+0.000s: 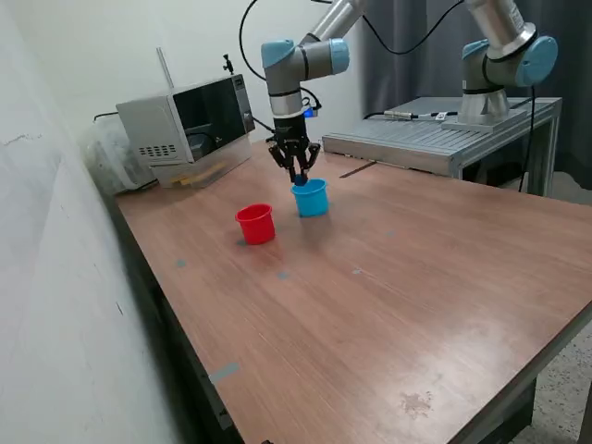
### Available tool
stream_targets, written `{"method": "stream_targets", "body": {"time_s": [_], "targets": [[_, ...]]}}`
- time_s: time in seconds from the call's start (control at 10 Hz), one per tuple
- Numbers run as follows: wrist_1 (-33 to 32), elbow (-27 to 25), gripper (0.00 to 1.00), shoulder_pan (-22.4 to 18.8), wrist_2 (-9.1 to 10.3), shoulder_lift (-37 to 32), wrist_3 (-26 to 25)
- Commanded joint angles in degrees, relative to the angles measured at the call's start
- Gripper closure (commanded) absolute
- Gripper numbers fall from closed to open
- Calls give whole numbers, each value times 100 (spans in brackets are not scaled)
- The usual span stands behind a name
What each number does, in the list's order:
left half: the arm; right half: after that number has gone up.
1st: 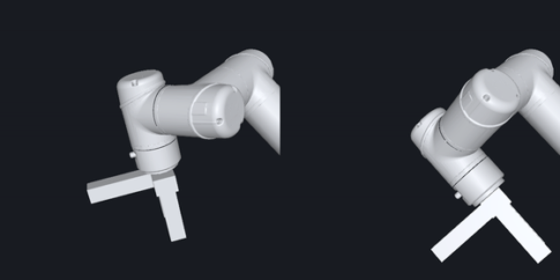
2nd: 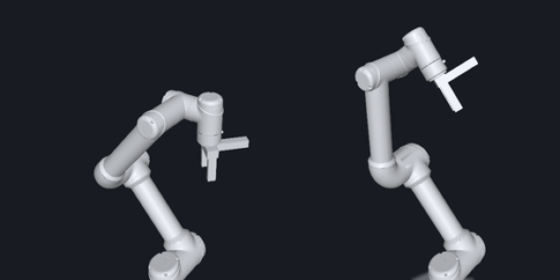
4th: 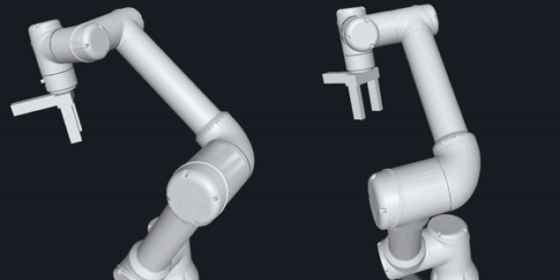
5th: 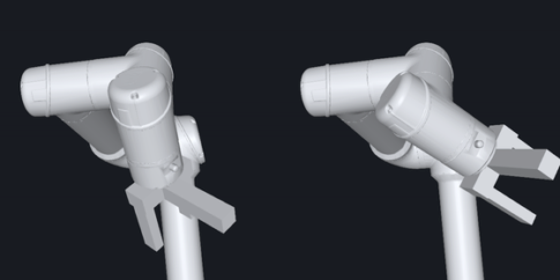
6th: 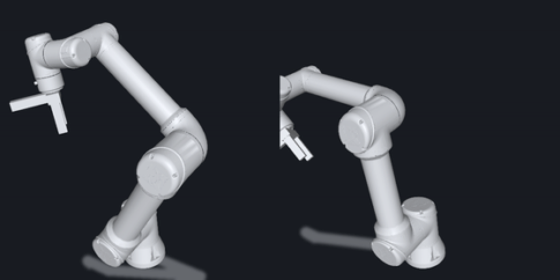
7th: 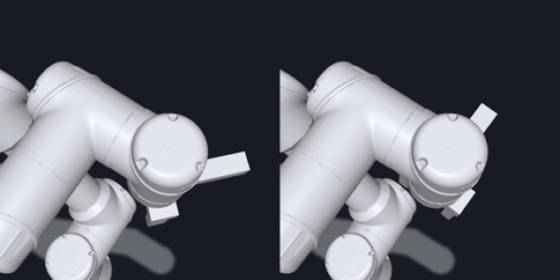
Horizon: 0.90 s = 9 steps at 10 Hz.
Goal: Place red objects in the red bin, and blue objects in the blue bin.
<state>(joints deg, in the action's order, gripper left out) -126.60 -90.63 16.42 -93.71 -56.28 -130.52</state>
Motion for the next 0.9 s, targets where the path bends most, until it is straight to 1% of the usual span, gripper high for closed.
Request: {"method": "stream_targets", "body": {"time_s": [0.0,0.2,0.4,0.5,0.6,0.8], "targets": [[4,115,100,55,29,109,0],[30,80,100,55,-24,109,9],[214,19,100,116,-251,109,18],[215,10,100,151,-305,100,18],[215,1,100,169,-340,91,18],[232,1,100,143,-349,83,9]]}}
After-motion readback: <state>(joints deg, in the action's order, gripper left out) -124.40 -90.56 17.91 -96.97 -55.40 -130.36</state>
